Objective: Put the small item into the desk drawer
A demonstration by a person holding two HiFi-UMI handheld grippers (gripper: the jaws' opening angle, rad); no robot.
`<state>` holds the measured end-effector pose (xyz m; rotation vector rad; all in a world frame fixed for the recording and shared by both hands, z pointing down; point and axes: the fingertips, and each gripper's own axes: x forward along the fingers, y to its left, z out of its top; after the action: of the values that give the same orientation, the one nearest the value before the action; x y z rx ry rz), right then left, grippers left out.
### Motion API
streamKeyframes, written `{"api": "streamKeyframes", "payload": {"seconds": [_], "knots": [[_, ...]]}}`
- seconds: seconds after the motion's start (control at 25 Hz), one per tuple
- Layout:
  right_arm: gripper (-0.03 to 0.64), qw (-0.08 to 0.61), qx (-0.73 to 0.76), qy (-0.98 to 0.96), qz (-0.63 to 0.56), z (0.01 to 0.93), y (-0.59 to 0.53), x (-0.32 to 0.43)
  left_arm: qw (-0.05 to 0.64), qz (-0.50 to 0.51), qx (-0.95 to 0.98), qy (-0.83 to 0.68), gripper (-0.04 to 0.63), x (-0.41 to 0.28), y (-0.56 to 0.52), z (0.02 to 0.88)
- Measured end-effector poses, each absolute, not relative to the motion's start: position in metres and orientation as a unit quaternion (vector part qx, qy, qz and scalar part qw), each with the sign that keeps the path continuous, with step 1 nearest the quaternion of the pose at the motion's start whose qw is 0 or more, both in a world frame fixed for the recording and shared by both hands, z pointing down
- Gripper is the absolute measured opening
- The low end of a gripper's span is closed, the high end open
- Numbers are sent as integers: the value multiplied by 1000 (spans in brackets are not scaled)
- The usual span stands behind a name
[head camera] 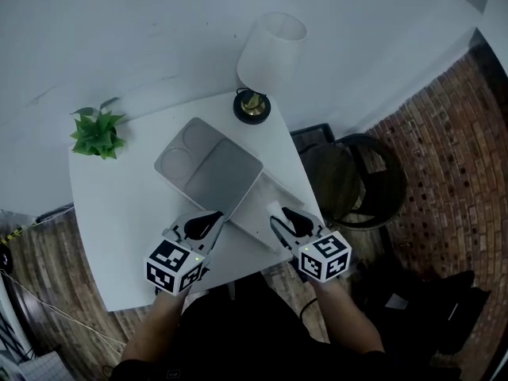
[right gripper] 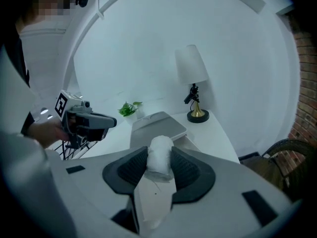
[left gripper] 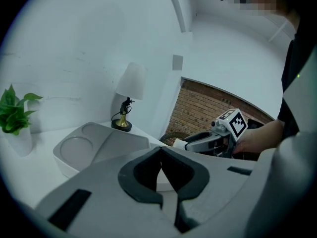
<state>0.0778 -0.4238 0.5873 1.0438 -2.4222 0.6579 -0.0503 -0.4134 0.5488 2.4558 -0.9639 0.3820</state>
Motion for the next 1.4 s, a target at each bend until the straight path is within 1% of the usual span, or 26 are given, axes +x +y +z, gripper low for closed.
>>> {"api": "streamKeyframes", "payload": {"seconds": [0.16,0.44,0.88,1.12,1.4], "knots": [[150,256,369,-869,209,609,-432,76,245,151,893,-346,9,-42,-419,557],[152,313,327,-870,196,634,-438,64,262,167,887,-342,9,-35,-417,570],[153,408,276,-858,147,661,-446,54,279,151,874,-367,9,-43,-422,576],[158,434,259,-853,134,670,-449,43,282,142,865,-391,9,-65,-418,577],[158,437,269,-846,141,666,-448,42,277,130,861,-405,9,-84,-409,569]]}}
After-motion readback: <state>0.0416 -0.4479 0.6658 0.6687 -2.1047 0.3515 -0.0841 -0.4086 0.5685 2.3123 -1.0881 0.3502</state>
